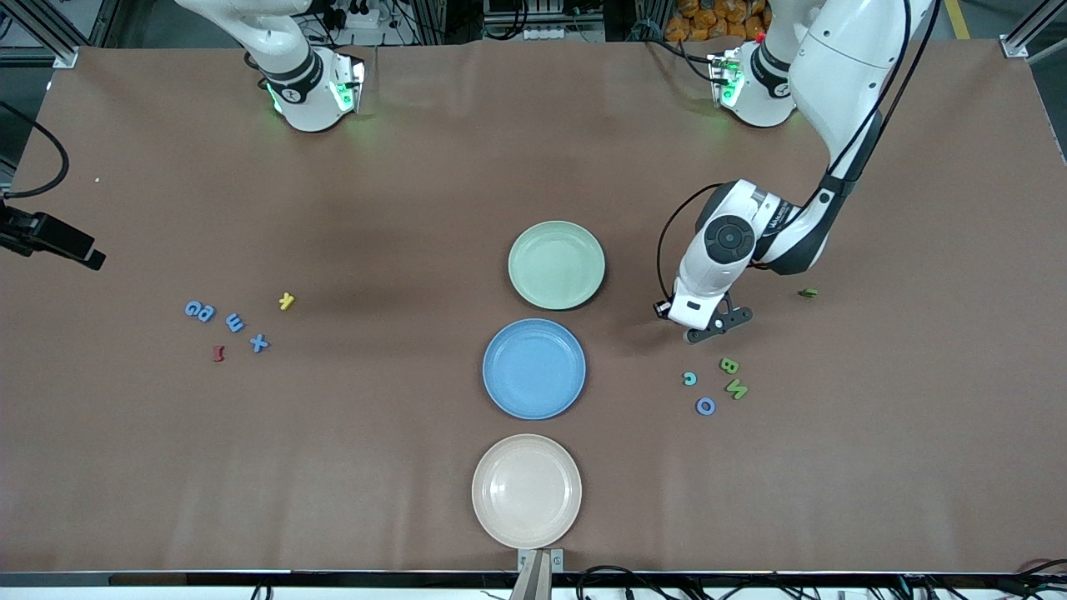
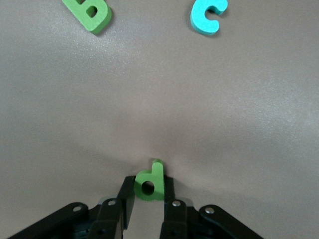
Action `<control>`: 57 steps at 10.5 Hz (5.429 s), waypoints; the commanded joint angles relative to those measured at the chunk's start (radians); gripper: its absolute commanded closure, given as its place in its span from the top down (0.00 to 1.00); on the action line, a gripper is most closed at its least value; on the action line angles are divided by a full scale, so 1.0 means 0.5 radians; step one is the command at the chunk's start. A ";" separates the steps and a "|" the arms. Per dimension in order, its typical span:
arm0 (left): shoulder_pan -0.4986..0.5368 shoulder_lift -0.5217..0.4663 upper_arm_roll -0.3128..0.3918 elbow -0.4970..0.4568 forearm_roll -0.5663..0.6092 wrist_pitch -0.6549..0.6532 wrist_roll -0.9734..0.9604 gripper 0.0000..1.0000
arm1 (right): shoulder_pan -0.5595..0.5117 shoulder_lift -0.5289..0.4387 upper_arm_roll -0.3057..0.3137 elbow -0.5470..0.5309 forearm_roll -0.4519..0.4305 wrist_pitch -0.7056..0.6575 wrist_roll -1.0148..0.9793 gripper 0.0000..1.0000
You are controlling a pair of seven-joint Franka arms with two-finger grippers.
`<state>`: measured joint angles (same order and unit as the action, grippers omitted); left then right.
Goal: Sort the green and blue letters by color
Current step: 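Carry the green d to the green plate and open the left gripper, then return the left gripper to the letters while the right gripper grasps the X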
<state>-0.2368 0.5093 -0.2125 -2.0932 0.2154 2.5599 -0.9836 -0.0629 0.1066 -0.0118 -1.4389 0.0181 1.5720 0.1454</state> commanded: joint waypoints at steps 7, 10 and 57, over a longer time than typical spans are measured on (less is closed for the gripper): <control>-0.011 -0.064 -0.047 0.170 0.042 0.013 -0.088 0.00 | -0.021 -0.008 0.008 -0.006 0.028 0.007 0.004 1.00; -0.121 -0.067 -0.050 0.247 0.042 0.013 -0.259 0.00 | -0.021 -0.008 0.008 -0.006 0.028 0.004 0.001 1.00; 0.793 -0.475 0.238 -0.376 -0.525 -0.067 -0.656 1.00 | -0.123 0.710 0.067 -1.574 0.019 2.477 -1.285 0.00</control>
<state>0.1721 0.3023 -0.0935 -2.2417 0.0303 2.5031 -1.2731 -0.1060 0.4654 0.0149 -2.2193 0.0177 2.8055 -0.4687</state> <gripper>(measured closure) 0.000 0.718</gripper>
